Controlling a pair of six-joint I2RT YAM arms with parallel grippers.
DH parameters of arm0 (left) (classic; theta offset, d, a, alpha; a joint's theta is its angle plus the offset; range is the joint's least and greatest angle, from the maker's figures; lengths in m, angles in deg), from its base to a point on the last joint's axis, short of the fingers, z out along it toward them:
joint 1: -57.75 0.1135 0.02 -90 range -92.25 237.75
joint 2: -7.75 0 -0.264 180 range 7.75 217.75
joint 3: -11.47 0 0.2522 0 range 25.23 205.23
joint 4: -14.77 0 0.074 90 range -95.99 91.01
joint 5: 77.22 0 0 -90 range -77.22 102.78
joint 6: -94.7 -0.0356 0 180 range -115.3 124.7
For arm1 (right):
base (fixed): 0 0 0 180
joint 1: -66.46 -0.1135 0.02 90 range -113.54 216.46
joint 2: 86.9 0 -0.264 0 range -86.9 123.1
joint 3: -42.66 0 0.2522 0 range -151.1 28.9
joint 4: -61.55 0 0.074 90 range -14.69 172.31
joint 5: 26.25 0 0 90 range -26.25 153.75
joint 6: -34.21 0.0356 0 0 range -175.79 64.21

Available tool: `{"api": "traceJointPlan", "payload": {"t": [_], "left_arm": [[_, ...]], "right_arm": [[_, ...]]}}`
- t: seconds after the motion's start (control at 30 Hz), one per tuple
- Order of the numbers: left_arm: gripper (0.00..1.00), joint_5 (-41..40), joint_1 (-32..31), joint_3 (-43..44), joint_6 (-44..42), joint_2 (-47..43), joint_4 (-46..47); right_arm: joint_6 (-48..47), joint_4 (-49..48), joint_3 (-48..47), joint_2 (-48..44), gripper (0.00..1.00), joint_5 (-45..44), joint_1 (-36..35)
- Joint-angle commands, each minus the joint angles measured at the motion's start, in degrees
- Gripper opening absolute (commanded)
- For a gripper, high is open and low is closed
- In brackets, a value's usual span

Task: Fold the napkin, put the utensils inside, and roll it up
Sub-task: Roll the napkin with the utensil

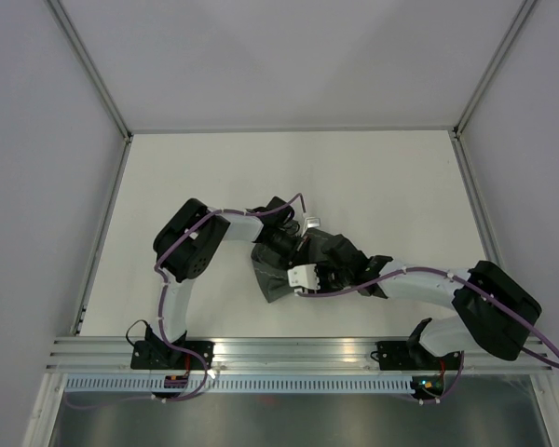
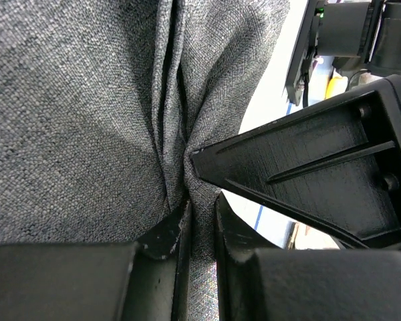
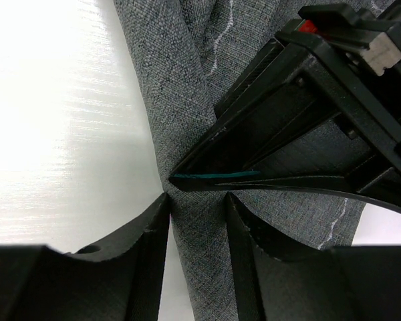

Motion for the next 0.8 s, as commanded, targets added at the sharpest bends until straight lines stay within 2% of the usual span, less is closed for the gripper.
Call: {"api": "traceJointPlan", "payload": {"t": [0.0,0.03,0.1,0.13,0.2,0.23,0.3,0.5,0.77], "left_arm": [[0.03,-6.99,0.03,-1.46,0.53,3.66,-5.79],[0.03,-6.99,0.20,-1.46,0.62,3.49,-5.79],[0.03,-6.99,0.29,-1.55,0.62,3.22,-5.71],[0.05,-7.16,0.47,-1.72,0.70,2.70,-5.45],[0.09,-7.25,0.56,-2.16,1.32,1.73,-4.48],[0.14,-7.43,0.90,-3.03,1.93,1.03,-2.74],[0.21,-7.43,1.17,-4.00,3.25,-1.43,-0.62],[0.32,-8.30,3.19,-8.66,9.22,-8.54,9.22],[0.40,-14.71,4.42,-12.62,15.64,-18.48,19.33]], "right_arm": [[1.27,2.14,-0.40,1.55,0.44,0.13,-0.24],[1.36,2.84,-0.58,1.90,0.41,0.39,-0.24],[1.36,3.29,-1.19,2.95,0.24,0.39,-0.16],[1.45,3.55,-1.28,3.13,0.12,0.56,-0.07],[1.54,4.25,-1.46,3.66,0.06,1.18,0.19],[1.54,4.78,-1.89,3.75,0.01,2.05,0.72],[1.27,6.44,-2.59,4.53,0.00,3.28,1.51],[-0.92,12.76,-7.25,7.87,0.00,9.87,6.87],[-4.88,22.44,-15.60,14.73,0.00,19.27,14.17]]}}
